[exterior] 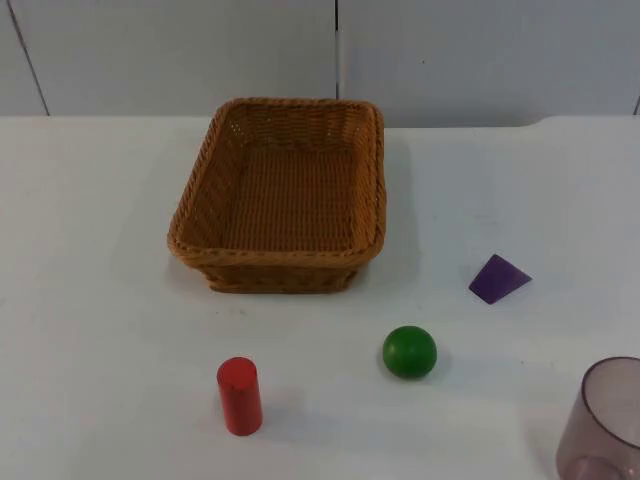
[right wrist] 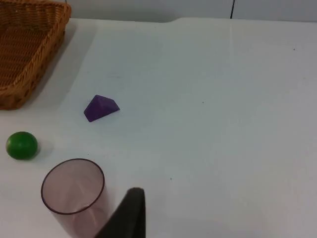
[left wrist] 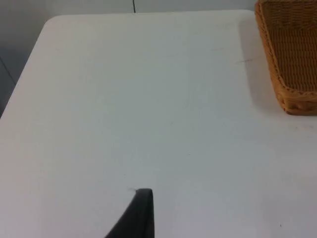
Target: Pick up the basket with the left hand and place the triangular block into the basket with the right hand.
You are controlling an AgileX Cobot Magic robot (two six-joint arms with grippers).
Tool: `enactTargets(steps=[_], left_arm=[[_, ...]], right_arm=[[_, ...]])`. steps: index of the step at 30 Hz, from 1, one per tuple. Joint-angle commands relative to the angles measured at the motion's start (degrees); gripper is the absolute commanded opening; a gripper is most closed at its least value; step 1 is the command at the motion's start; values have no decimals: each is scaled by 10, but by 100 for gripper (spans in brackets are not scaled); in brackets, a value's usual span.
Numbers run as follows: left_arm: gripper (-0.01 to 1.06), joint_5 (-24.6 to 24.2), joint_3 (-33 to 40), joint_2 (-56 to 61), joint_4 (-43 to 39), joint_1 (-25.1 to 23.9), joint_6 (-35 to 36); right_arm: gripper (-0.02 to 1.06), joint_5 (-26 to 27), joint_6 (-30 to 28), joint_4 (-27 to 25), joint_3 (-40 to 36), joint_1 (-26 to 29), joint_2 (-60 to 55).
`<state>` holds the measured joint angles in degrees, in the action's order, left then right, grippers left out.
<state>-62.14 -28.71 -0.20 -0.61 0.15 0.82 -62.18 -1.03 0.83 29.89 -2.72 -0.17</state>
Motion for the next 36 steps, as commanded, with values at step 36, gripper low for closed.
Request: enactTargets(steps=[36], left_arm=[[105, 255, -122, -599, 156, -2, -88]], right_arm=[[105, 191, -12, 1, 150, 3, -501]])
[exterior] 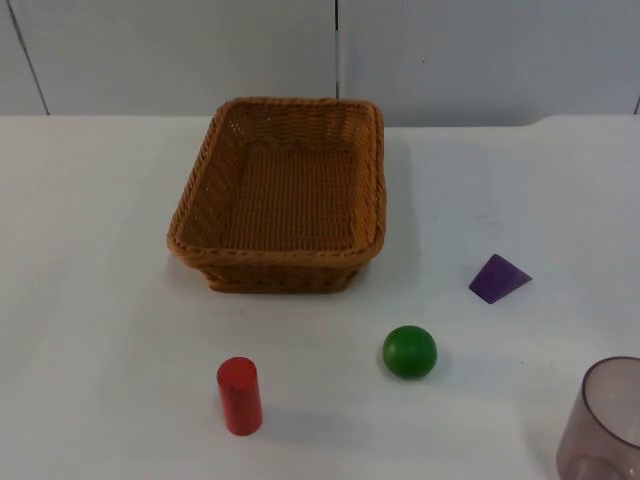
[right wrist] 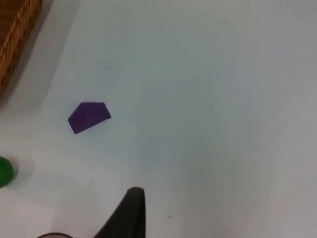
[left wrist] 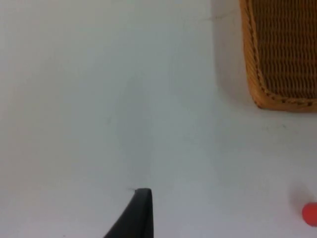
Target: Pick up the basket with the left hand and place the triangular block into the basket with the right hand.
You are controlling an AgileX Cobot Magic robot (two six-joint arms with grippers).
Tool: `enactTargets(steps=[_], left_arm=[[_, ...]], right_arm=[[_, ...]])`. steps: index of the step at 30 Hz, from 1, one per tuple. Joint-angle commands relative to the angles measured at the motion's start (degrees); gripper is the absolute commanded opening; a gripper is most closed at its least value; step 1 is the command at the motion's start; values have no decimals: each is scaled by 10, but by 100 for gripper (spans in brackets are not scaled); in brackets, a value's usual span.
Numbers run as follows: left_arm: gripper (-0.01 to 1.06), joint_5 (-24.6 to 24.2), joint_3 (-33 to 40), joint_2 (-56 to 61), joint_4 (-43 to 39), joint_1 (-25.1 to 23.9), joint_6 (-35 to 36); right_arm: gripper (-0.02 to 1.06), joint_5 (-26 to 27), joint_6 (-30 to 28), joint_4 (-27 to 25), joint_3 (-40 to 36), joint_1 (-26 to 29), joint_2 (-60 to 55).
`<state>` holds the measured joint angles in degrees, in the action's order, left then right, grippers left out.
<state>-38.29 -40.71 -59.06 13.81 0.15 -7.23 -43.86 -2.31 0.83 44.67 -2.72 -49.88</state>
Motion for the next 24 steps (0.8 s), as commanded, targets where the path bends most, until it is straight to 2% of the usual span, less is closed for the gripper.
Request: enactTargets(steps=[1, 3, 5, 9, 10, 15, 16, 17, 20, 24], left_arm=[[105, 19, -7, -41, 33, -2, -32], [105, 19, -35, -118, 92, -2, -109], [105, 18, -49, -153, 110, -2, -134], [105, 22, -139, -282, 126, -2, -177], [105, 22, -139, -282, 126, -2, -177], [105, -4, -271, -417, 129, -2, -195], [105, -4, -271, -417, 129, -2, -195], [105, -13, -315, -455, 134, 4, -195], [105, -14, -383, -531, 134, 18, -195], [105, -19, -436, -602, 140, 35, -195]], right_arm=[[105, 8, 1, 1, 3, 3, -14], [105, 12, 1, 1, 3, 3, -34], [105, 14, 1, 1, 3, 3, -37], [105, 16, 1, 1, 3, 3, -41], [105, 16, 1, 1, 3, 3, -41], [105, 17, 1, -1, 3, 3, -41], [105, 17, 1, -1, 3, 3, -41], [105, 17, 1, -1, 3, 3, -41], [105, 17, 1, -1, 3, 2, -41], [105, 17, 1, -1, 3, 2, -41]])
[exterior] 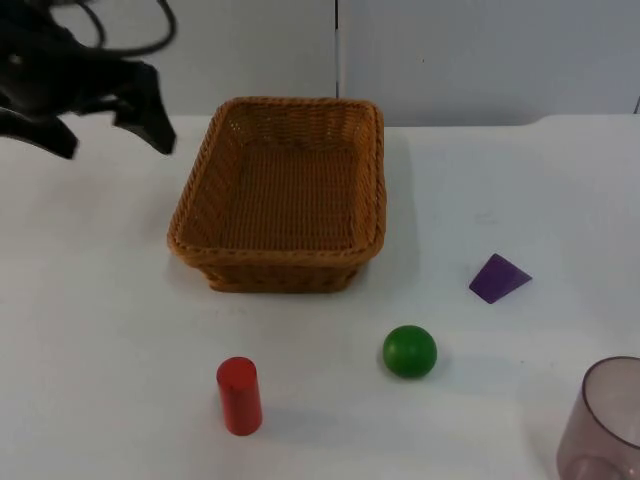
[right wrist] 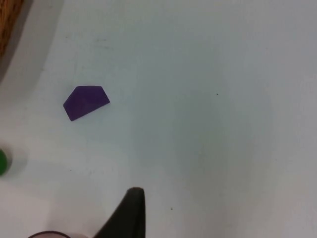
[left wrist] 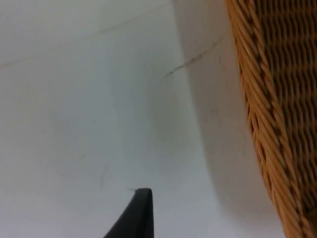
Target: Pick up the basket with the left hand and place the triangular block into the basket with the right hand.
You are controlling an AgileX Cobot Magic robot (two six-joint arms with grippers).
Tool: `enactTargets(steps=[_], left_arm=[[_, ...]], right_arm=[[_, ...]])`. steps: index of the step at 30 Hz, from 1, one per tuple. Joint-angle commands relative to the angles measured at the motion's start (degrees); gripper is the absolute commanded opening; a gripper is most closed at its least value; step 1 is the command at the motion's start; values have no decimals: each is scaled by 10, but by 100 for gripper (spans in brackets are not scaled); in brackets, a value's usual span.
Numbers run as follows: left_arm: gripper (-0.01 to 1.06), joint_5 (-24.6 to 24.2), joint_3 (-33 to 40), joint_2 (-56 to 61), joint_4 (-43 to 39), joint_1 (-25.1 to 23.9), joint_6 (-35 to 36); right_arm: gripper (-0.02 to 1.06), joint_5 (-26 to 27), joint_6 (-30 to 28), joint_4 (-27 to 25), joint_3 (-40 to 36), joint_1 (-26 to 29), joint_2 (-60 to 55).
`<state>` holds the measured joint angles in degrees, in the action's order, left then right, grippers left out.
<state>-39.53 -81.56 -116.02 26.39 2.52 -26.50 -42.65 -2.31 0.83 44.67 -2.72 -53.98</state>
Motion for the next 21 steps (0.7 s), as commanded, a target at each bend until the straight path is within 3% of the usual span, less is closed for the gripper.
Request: enactTargets(steps=[1, 12, 14, 15, 16, 17, 20, 21], left_arm=[[105, -7, -44, -49, 20, 18, -3], [101, 3, -135, -175, 39, 59, -3], [84, -5, -153, -197, 46, 61, -3], [81, -5, -153, -201, 46, 61, -3], [66, -5, -154, -207, 51, 61, -2], [66, -5, -154, -207, 51, 61, -2], [29, -5, -154, -211, 47, 61, -2], [29, -5, -154, -211, 47, 61, -2]], right_arm=[[105, 5, 1, -1, 3, 2, 0], [105, 10, 1, -12, 3, 2, 0], [105, 12, 1, -12, 3, 2, 0], [105, 13, 1, -12, 3, 2, 0], [105, 14, 1, -12, 3, 2, 0], [105, 14, 1, -12, 3, 2, 0], [105, 21, 1, -13, 3, 2, 0], [105, 21, 1, -13, 3, 2, 0]])
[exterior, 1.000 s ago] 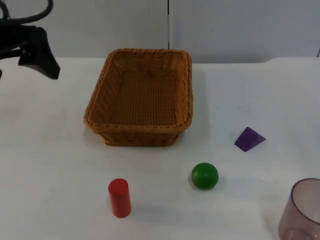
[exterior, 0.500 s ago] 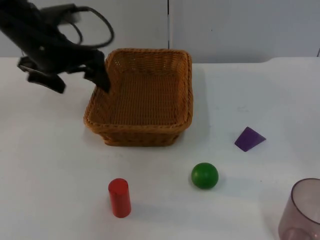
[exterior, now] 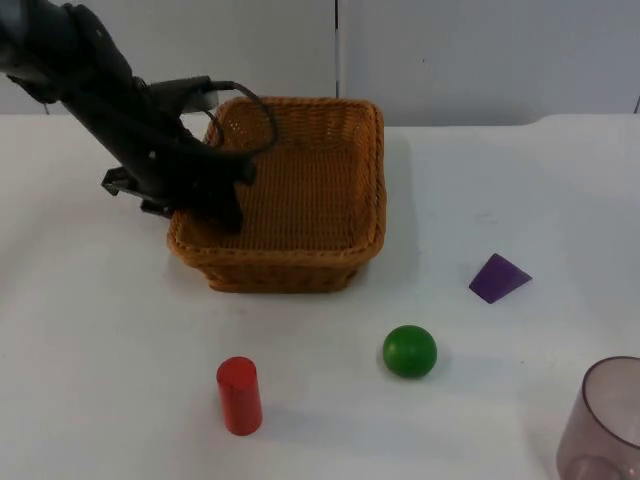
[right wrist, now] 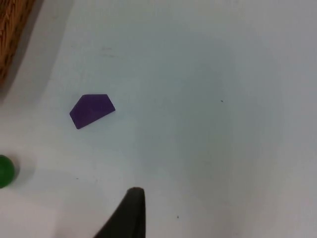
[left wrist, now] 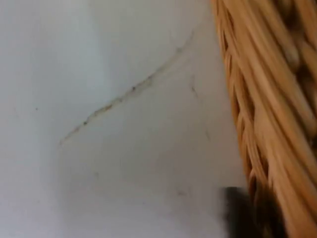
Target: Pick up the basket with the left hand and place the triangular block into the basket with the right hand.
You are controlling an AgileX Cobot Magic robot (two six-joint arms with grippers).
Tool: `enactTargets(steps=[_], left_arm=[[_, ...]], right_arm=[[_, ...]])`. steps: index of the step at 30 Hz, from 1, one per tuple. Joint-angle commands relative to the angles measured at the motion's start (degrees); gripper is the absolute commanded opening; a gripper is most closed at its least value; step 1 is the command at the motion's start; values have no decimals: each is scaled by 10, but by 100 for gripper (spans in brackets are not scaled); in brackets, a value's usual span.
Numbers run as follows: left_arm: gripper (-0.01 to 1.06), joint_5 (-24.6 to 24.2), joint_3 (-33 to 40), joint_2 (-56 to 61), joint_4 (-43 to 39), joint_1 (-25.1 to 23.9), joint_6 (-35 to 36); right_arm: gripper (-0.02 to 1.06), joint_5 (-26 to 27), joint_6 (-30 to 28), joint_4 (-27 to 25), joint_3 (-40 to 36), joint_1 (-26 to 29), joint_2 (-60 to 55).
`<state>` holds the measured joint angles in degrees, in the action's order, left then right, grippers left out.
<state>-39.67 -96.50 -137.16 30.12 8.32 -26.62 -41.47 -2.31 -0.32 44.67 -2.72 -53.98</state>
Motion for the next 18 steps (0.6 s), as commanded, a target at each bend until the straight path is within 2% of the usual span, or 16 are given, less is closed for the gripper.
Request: enactTargets(steps=[1, 2, 6, 11, 13, 15, 18], left_arm=[[14, -6, -5, 0, 9, 3, 0], [-1, -7, -5, 2, 9, 3, 0], [0, -18, -5, 26, 5, -4, 50], [0, -36, -1, 105, 5, -9, 78], [0, -52, -1, 125, 7, -11, 81], [0, -95, 3, 158, 8, -17, 90], [0, -126, 52, 214, 23, -24, 90]], right_arm=[[105, 12, 1, -3, 3, 2, 0], [105, 13, 1, -3, 3, 2, 0], [105, 14, 1, -3, 3, 2, 0], [105, 14, 1, -4, 3, 2, 0], [105, 14, 1, -4, 3, 2, 0], [105, 15, 1, -4, 3, 2, 0], [105, 15, 1, -4, 3, 2, 0]])
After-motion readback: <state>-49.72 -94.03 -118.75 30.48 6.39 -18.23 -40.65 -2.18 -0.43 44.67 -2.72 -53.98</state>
